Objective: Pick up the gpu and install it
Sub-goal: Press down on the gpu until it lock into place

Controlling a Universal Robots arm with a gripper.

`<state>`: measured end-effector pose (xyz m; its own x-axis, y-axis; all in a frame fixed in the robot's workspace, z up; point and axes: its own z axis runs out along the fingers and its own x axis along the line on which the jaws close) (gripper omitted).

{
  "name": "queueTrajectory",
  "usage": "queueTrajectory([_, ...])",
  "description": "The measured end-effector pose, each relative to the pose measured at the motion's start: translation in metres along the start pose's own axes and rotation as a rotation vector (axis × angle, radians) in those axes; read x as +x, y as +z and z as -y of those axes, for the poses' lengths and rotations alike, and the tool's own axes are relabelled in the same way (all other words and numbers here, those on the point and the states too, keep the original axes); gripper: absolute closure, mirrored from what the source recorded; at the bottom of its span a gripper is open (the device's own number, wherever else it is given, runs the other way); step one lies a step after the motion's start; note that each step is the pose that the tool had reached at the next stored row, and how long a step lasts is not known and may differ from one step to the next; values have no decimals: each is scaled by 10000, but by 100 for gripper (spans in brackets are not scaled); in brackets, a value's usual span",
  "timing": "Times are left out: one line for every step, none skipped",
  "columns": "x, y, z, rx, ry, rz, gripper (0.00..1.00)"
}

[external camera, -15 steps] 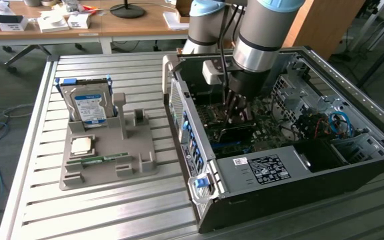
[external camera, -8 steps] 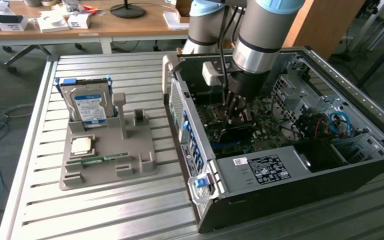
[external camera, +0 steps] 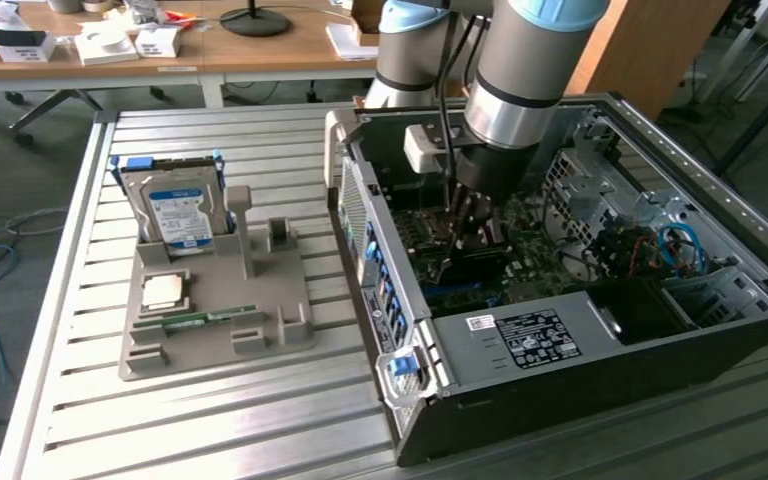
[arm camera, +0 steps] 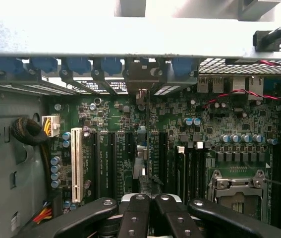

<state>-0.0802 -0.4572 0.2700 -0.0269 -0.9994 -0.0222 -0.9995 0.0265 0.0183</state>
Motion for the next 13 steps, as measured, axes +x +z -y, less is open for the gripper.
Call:
queueTrajectory([0, 0, 0, 0, 0, 0, 89])
queueTrajectory([0, 1, 0, 1, 0, 1, 89])
queueTrajectory([0, 2, 0, 2, 0, 7, 89])
queueTrajectory([-1, 3, 0, 2, 1, 19, 89])
queueTrajectory([-3, 4, 0, 2, 0, 34, 89])
queueTrajectory([-4, 4, 0, 3, 0, 44, 89])
queueTrajectory([-4, 4, 0, 2, 0, 47, 89])
queueTrajectory([-4, 6, 0, 1, 0, 46, 89])
queueTrajectory([-4, 10, 0, 1, -1, 47, 89])
queueTrajectory([-4, 14, 1, 1, -1, 45, 89])
queueTrajectory([-4, 17, 1, 0, 0, 45, 89])
queueTrajectory([-5, 18, 1, 0, -2, 45, 89])
queueTrajectory([-5, 18, 1, 0, -2, 44, 89])
